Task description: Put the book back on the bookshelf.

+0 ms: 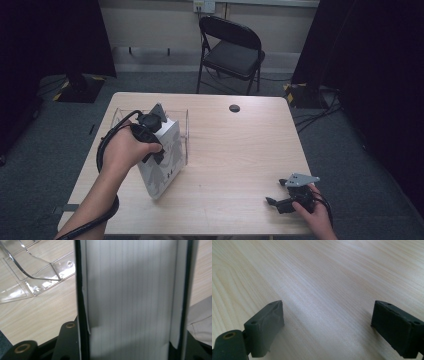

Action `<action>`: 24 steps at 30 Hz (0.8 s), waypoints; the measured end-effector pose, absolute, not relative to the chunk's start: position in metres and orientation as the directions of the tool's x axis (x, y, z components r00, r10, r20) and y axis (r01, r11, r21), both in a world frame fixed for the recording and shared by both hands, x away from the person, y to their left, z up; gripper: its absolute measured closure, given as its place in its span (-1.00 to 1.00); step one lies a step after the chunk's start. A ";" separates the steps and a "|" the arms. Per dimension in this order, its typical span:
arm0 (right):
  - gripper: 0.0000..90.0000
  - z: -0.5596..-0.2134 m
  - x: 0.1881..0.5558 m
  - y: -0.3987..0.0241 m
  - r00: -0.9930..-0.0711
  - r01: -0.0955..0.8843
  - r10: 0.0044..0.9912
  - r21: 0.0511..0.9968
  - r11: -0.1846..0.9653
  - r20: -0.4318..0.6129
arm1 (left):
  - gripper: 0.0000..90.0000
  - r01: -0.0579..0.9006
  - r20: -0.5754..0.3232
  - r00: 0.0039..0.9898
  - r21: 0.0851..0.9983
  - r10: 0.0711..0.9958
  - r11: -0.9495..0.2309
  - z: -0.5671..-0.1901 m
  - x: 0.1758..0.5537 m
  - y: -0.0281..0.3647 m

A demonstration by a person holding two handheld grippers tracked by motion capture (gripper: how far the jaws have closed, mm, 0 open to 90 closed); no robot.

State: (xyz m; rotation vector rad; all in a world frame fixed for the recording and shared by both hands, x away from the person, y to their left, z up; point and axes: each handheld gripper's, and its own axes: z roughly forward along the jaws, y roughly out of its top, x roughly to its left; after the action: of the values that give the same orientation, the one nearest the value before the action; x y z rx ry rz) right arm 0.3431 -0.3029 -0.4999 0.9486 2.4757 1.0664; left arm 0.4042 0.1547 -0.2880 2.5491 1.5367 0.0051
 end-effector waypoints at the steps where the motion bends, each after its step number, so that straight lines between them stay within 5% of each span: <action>1: -0.77 -0.500 0.343 -0.303 -0.744 0.459 0.668 0.727 0.511 0.000 | 0.18 0.887 -0.081 0.454 0.135 0.887 -0.442 -0.288 0.404 0.153; 24: -0.77 -0.500 0.343 -0.303 -0.743 0.459 0.669 0.726 0.512 -0.002 | 0.18 0.928 -0.063 0.347 0.165 0.936 -0.334 -0.288 0.419 0.153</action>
State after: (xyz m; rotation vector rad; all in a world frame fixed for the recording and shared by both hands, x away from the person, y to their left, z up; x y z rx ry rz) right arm 0.3430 -0.3030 -0.4998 0.9486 2.4751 1.0633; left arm 0.4190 0.1527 -0.2876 2.4327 1.7012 0.0646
